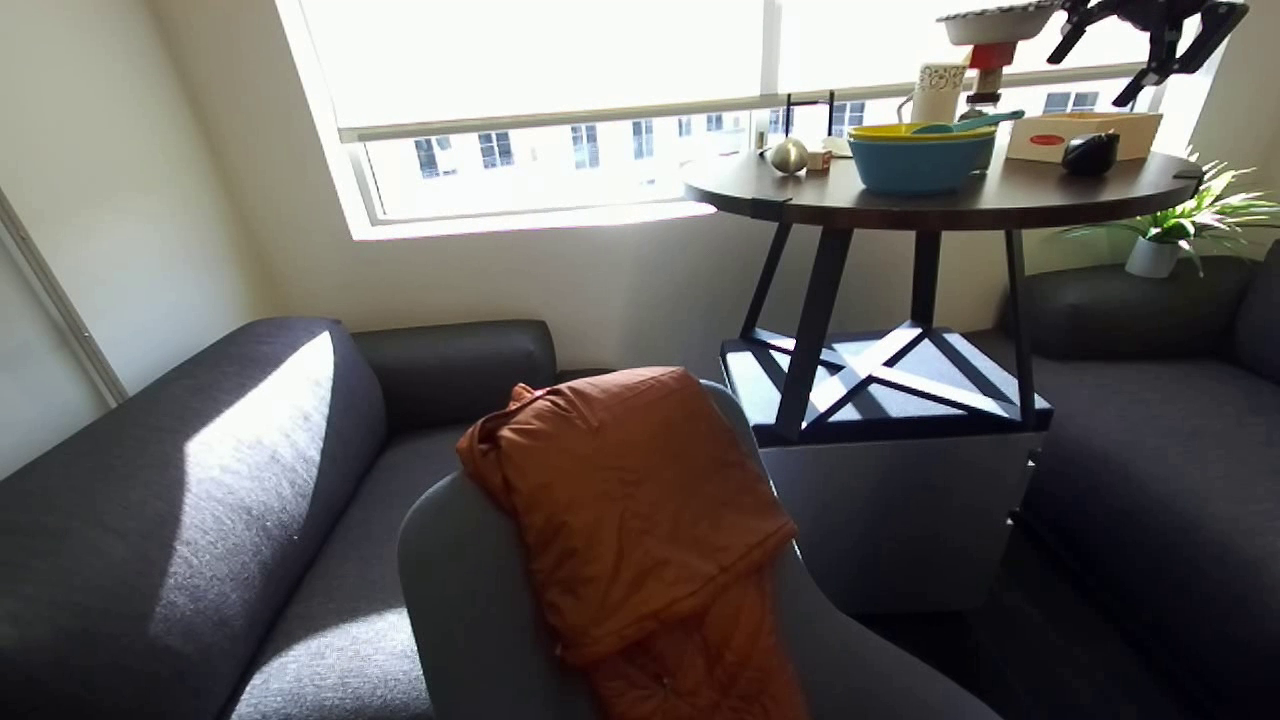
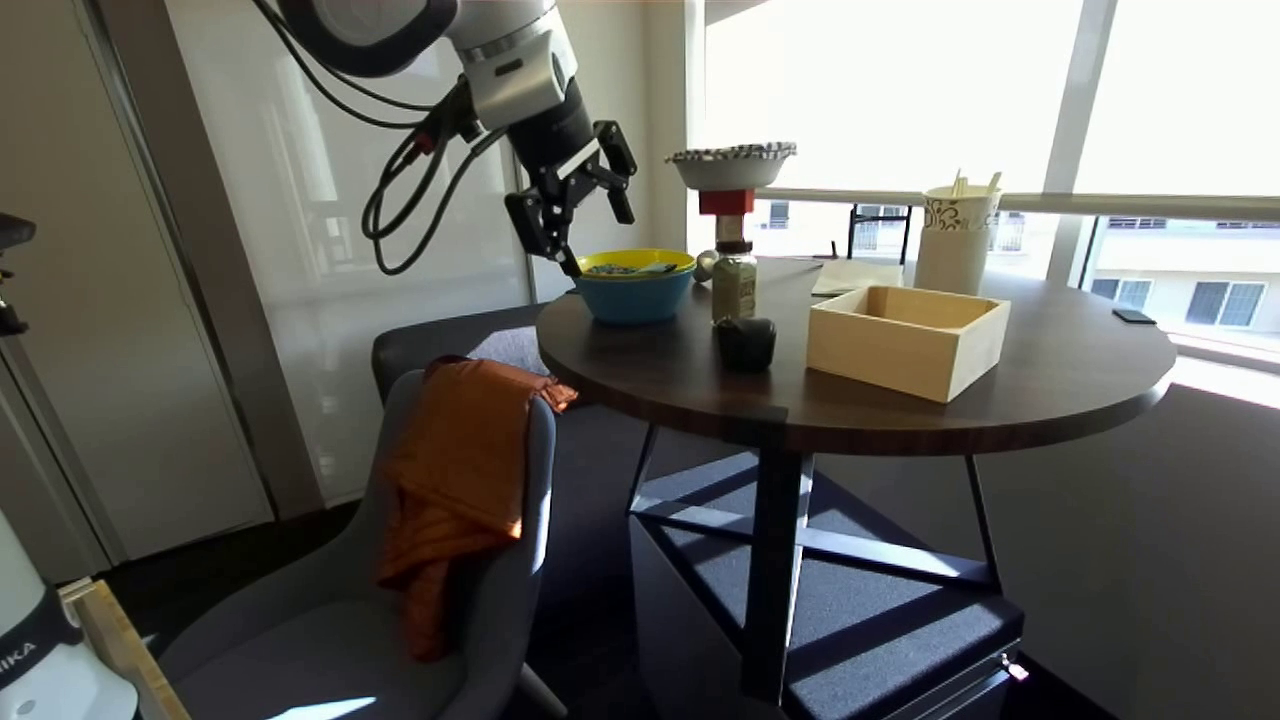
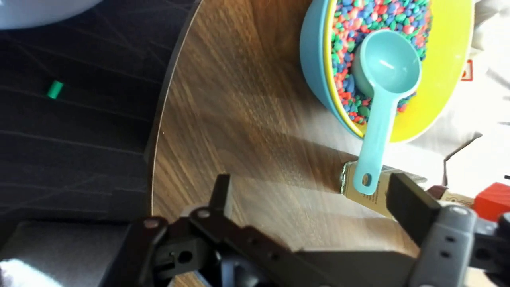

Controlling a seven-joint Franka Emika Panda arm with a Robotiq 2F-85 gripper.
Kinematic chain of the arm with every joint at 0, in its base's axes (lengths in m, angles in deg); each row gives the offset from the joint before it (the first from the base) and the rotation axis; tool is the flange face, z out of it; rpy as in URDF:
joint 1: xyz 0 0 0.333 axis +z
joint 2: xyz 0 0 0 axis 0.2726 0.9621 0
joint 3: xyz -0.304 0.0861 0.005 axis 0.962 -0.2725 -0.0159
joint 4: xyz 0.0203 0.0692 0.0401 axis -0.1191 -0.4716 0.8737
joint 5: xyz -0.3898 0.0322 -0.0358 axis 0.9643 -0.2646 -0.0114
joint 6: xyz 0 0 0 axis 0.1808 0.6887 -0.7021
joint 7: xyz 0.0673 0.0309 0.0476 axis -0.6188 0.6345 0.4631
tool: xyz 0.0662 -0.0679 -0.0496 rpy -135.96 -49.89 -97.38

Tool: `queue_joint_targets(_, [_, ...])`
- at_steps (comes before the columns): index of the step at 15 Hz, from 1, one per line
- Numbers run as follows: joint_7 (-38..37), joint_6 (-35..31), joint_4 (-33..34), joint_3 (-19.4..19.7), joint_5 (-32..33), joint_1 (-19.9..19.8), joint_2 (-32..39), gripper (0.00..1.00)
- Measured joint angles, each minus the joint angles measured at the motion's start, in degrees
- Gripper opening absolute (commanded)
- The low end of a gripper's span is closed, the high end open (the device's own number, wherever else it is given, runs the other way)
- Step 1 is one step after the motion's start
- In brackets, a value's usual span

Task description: Remove the scoop from the bowl

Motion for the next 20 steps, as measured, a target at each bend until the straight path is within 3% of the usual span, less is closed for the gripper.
queue_joint_targets(5, [-1.68, -0.54, 0.01, -0.17, -0.01, 0.18, 0.3, 1.0])
queue_joint_targets(14, [-6.0, -12.78, 0.04, -1.78, 0.05, 0.75, 5.32, 1.0])
queue_joint_targets(20, [-9.42, -17.94, 0.2, -1.85, 0.06, 0.75, 8.03, 0.91])
